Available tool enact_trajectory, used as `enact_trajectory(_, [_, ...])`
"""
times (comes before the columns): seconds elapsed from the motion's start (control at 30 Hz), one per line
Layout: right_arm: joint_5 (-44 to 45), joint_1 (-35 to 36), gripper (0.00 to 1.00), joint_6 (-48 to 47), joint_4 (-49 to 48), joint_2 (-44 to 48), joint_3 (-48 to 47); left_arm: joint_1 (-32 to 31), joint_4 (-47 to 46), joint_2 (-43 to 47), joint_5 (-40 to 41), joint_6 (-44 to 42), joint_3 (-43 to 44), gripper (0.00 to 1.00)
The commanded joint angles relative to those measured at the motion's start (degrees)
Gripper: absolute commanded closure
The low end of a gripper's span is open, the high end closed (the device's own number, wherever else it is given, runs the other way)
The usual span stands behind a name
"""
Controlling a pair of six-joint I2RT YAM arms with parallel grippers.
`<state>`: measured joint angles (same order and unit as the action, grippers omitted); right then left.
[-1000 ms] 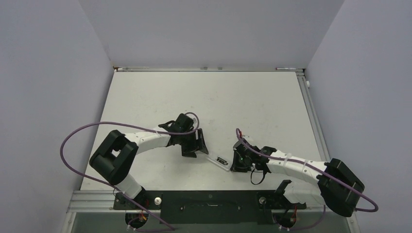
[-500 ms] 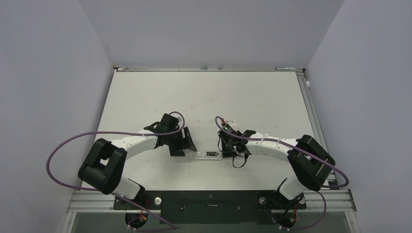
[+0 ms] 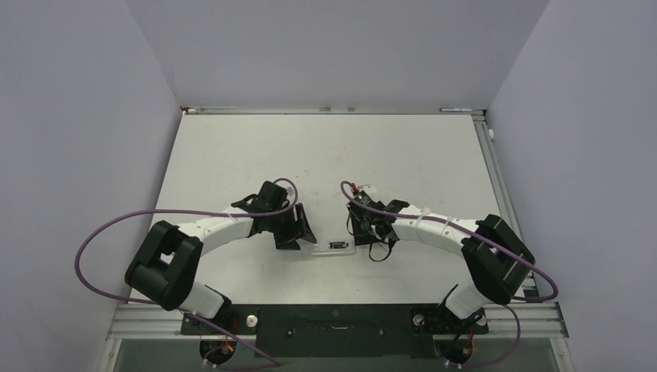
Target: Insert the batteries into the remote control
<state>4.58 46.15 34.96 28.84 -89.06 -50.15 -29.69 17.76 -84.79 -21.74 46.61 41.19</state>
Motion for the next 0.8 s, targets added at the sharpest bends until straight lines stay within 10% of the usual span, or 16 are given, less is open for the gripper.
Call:
enact_trajectory(0.0, [-0.2,-0.2,0.67,-0.6,-0.1,4.5,-3.2,-2.2,-3.3,-0.8,-1.7,1.5,-0.3,0.44])
enact_trajectory(0.77, [-10.6,3.6,0.72,2.8,-5.1,2.4,-3.0,-4.4,-6.3,-4.7,-1.1,2.5,-1.0,0.64])
